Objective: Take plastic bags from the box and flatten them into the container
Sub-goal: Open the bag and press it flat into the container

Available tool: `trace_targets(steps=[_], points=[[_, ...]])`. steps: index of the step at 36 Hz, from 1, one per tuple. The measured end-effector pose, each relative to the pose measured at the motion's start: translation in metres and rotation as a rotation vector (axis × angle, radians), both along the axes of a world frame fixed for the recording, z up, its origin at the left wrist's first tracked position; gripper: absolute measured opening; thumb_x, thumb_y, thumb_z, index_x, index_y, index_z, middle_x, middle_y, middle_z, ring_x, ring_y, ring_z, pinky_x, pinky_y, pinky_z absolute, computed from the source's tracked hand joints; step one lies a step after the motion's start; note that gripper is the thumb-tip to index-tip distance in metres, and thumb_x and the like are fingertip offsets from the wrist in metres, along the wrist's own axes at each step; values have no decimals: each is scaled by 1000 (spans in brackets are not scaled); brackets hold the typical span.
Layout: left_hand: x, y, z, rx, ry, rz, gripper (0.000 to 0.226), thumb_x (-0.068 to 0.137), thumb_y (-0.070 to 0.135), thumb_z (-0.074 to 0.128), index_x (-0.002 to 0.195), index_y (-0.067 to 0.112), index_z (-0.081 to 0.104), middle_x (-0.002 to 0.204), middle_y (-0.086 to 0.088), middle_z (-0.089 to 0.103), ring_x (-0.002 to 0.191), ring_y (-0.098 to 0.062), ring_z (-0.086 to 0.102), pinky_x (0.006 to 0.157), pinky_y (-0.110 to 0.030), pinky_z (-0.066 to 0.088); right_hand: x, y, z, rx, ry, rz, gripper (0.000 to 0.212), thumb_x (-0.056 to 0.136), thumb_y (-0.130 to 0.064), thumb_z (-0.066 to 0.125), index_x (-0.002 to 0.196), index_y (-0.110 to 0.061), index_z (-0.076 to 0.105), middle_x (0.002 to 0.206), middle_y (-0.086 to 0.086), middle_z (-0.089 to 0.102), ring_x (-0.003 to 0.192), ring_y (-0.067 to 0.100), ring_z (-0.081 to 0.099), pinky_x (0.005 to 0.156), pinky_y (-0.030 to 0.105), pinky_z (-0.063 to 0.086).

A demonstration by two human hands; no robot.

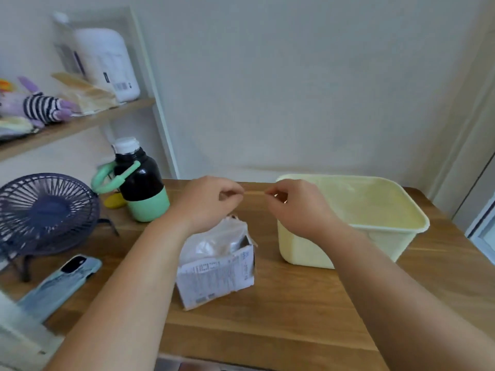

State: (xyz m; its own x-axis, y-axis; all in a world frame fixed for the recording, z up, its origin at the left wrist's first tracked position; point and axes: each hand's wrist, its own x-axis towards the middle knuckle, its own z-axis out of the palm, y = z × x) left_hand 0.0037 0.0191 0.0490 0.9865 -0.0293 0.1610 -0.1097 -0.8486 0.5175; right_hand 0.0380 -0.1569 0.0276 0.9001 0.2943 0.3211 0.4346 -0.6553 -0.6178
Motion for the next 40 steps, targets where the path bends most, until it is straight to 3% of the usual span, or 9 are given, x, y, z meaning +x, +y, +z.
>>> trace_targets(steps=[7,14,24,28,29,32,35,37,40], points=[[-24,35,-21,109,164,33,32,98,25,55,129,28,60,127,12,62,112,-4,56,94,-22,43,-10,43,-28,23,189,146,24,90,-24,60,113,-19,65,85,-14,58,78,5,55,63,12,43],[-24,34,-34,113,61,87,21,98,29,52,112,31,68,100,14,68,90,-8,62,85,-39,54,-6,47,-37,69,262,141,41,85,-14,63,126,-18,57,80,-13,54,68,-1,50,55,6,40],[-14,29,-31,9,-112,29,16,94,17,58,102,26,68,86,18,64,83,1,60,77,-23,52,-6,48,-37,53,305,202,48,83,-15,64,130,-19,55,78,-11,52,65,2,48,58,14,39],[-10,24,-33,-50,-210,-43,17,94,17,58,97,32,64,86,24,59,85,7,54,73,-5,39,-6,49,-35,58,270,235,22,92,-31,59,112,-21,63,65,-12,45,54,1,39,53,15,31],[-9,23,-34,-52,-246,-62,18,93,17,60,95,35,62,86,23,60,88,5,54,76,-6,39,-7,49,-34,75,259,248,15,94,-34,56,97,-23,64,61,-11,43,50,1,36,52,16,30],[-7,21,-37,-91,-303,-85,21,93,16,60,97,37,59,91,24,61,95,5,52,80,-5,37,-6,50,-34,144,240,262,32,96,-34,52,70,-15,57,54,-6,40,46,5,31,48,18,28],[-9,22,-41,-262,-260,-25,23,98,21,53,119,29,55,107,20,54,101,9,50,82,0,36,-6,48,-35,296,346,235,38,96,-33,54,71,-5,60,49,-9,41,45,6,33,47,19,30],[-11,24,-43,-365,-171,45,30,101,32,44,130,25,48,119,13,52,107,1,50,84,-8,37,-4,48,-35,432,464,226,35,95,-32,55,82,-3,68,55,-6,47,47,8,38,47,21,34],[-17,22,-46,-412,-53,92,39,98,49,29,124,25,46,111,11,56,106,-8,53,79,-21,39,-3,48,-32,671,654,223,26,96,-27,56,83,-8,67,66,1,51,50,10,42,45,21,35]])
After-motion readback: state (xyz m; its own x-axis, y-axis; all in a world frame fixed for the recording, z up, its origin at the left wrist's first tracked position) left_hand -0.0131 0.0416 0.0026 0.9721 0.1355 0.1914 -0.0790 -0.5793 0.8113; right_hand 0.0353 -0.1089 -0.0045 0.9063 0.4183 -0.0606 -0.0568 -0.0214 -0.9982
